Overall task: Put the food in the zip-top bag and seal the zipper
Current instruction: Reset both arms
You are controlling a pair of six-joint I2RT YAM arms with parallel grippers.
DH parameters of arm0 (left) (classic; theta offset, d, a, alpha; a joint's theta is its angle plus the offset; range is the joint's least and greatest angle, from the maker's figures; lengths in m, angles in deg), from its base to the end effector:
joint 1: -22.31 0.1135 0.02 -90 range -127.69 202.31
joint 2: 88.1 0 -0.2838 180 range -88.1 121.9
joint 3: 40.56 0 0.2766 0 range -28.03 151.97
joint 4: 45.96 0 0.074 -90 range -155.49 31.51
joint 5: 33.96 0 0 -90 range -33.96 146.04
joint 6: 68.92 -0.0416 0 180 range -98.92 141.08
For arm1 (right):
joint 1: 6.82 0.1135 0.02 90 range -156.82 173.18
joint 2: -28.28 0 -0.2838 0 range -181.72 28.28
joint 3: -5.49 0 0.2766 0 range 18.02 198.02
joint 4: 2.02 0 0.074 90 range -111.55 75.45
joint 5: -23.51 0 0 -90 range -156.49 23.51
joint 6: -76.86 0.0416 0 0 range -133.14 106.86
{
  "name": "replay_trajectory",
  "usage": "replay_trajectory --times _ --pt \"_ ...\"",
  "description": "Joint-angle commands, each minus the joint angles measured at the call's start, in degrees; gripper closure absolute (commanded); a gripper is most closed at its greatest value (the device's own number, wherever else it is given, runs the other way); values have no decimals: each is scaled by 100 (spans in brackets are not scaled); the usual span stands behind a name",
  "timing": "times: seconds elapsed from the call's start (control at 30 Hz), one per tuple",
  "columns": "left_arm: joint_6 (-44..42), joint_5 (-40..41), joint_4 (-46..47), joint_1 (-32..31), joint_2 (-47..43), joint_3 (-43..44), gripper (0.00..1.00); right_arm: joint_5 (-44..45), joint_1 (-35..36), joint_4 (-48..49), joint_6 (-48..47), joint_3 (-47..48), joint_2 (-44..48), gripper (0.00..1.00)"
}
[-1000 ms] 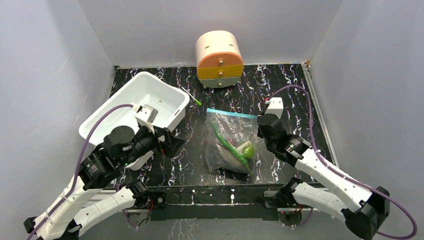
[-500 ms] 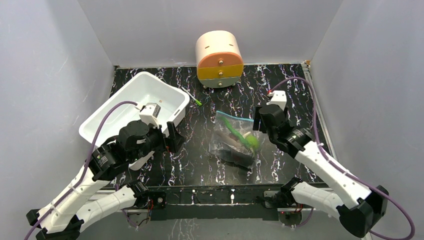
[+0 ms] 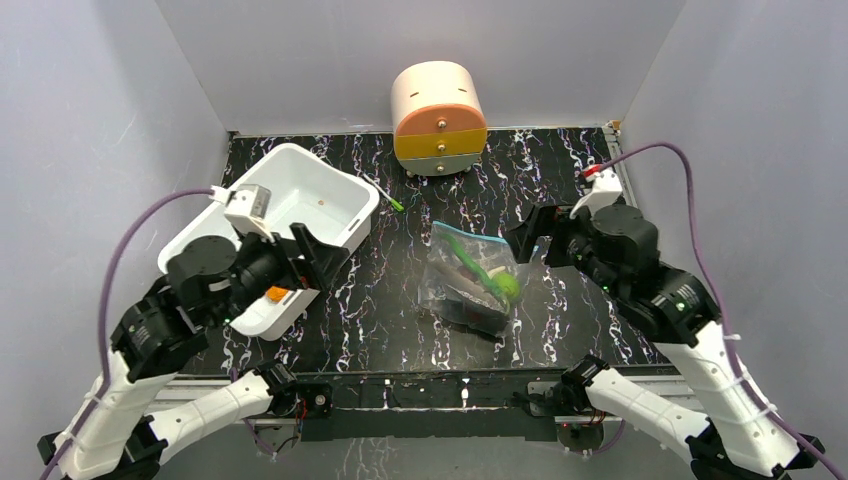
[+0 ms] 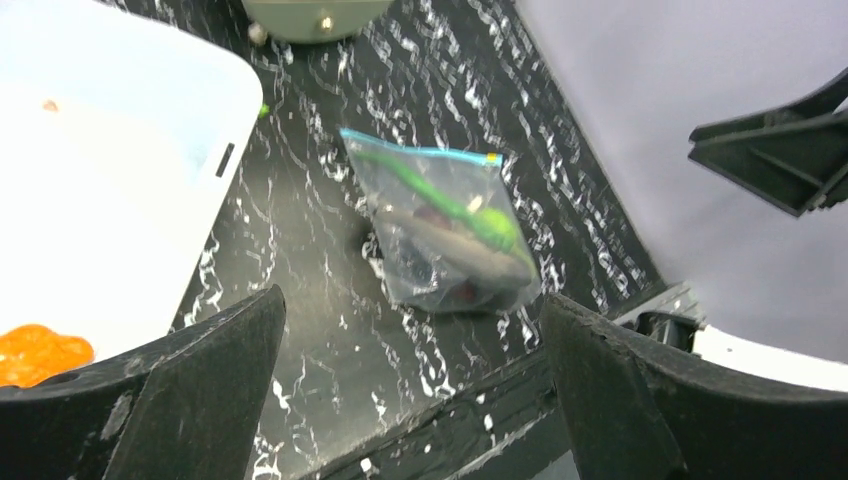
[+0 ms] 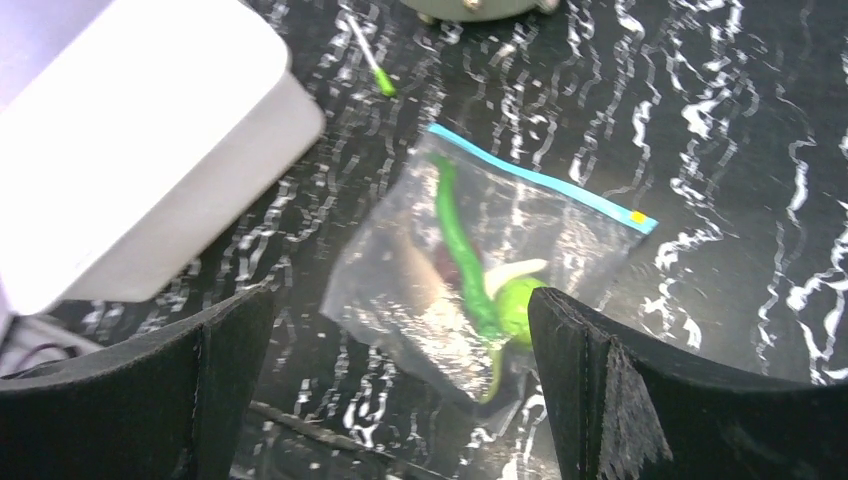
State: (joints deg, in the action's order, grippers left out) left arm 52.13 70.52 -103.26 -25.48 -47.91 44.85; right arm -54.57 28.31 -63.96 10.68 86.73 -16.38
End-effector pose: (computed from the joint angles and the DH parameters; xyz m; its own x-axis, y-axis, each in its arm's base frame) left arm 0.0815 -0.0743 0.4691 -0.4056 -0.2961 -0.8647 0.4011 0.7924 -0.4595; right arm 0.1226 0.0758 0.4287 -0.4862 0.1411 -0.8624 -0.2340 0.9298 0.2840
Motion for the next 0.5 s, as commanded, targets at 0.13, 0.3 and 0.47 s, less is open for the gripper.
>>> replay_trajectory --times 0.13,0.3,0.47 --pt "-226 334 -177 7 -168 660 2 -1118 -7 -234 563 665 539 2" --pt "-99 444 -212 7 -404 363 2 -1170 -7 -113 590 475 934 2" --pt "-23 455 -68 7 -563 -5 2 -1176 -7 -19 647 195 1311 2"
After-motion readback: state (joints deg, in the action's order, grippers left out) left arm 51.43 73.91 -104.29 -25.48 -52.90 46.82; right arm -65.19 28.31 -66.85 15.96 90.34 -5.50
